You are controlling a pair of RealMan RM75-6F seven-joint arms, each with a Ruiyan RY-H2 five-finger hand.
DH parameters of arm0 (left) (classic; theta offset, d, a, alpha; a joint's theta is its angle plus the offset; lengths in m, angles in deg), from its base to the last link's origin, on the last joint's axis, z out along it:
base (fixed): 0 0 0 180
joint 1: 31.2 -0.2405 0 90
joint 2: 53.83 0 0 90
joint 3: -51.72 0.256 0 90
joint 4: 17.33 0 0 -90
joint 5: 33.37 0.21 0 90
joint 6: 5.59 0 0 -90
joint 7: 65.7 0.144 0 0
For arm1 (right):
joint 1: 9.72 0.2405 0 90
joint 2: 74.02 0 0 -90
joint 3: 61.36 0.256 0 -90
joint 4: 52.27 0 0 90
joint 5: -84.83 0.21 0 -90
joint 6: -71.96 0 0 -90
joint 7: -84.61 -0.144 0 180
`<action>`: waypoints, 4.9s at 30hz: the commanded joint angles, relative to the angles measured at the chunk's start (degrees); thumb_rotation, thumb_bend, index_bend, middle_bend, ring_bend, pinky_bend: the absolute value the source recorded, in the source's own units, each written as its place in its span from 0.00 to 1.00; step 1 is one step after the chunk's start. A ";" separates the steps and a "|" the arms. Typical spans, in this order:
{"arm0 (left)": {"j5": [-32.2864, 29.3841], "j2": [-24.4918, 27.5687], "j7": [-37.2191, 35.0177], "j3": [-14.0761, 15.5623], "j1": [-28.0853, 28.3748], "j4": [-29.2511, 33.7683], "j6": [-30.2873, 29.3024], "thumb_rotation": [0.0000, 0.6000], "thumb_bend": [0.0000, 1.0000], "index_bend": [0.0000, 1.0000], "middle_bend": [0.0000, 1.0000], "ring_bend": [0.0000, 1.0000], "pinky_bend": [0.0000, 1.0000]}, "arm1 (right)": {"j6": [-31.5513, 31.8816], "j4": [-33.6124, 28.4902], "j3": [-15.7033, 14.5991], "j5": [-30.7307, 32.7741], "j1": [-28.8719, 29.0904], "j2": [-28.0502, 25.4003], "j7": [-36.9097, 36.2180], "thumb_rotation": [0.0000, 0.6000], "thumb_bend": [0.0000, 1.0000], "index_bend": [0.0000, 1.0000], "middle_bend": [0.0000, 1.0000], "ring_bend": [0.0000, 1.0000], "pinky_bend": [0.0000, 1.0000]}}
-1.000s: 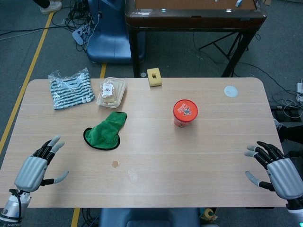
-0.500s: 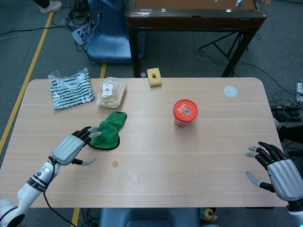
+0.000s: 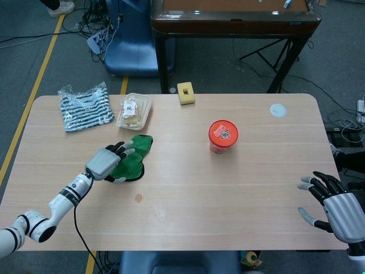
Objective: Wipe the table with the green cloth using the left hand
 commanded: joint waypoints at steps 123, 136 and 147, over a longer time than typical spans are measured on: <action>14.93 -14.08 -2.72 19.64 6.19 -3.56 -8.63 1.00 0.18 0.64 0.64 0.65 0.87 | -0.94 2.63 0.48 1.88 -0.21 0.54 -3.03 1.00 0.33 0.35 0.29 0.16 0.19; 13.77 -16.58 -0.27 17.41 6.18 -12.22 -8.75 1.00 0.18 0.64 0.65 0.65 0.87 | -0.61 3.53 0.43 1.99 -0.45 0.91 -4.13 1.00 0.33 0.35 0.29 0.16 0.19; 9.87 -16.84 0.31 14.38 5.58 -23.17 -8.63 1.00 0.18 0.64 0.65 0.65 0.87 | -0.55 3.30 0.49 1.70 -0.37 0.83 -3.82 1.00 0.33 0.35 0.29 0.16 0.19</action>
